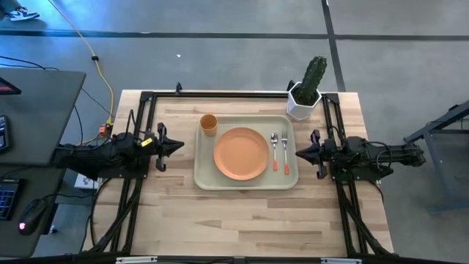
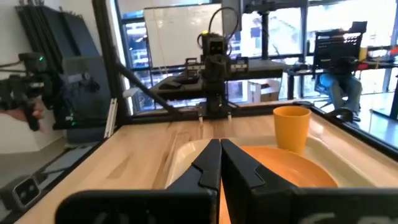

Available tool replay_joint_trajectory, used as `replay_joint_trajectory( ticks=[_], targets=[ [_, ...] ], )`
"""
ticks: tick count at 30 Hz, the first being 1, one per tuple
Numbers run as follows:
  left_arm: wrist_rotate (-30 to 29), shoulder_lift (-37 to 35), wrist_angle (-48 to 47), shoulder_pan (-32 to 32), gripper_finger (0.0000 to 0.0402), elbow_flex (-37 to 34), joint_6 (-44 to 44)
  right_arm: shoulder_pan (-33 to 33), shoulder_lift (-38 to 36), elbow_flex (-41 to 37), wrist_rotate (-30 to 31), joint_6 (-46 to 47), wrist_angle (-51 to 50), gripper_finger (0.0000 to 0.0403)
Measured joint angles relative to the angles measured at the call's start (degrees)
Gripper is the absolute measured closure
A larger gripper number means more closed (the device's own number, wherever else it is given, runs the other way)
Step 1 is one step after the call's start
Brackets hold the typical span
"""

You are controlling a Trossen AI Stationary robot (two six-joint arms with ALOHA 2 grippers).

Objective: Pick and place plate/cup/fork/spoon on tray
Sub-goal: Return to Home Position

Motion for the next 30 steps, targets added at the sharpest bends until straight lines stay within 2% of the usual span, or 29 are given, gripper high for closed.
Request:
replay_joint_trajectory(
  ticks=[6,30],
  targets=[
    [0.0,0.0,-0.7,0.0,0.0402,0.0,3.0,-0.1,0.0,0.1,3.3,0.7,-1.0,0.0403],
    [0.5,0.1,-4.6,0.2,0.0401,0.0,3.4,-0.2,0.0,0.2,2.6,-3.1,-3.8,0.0403]
  ],
)
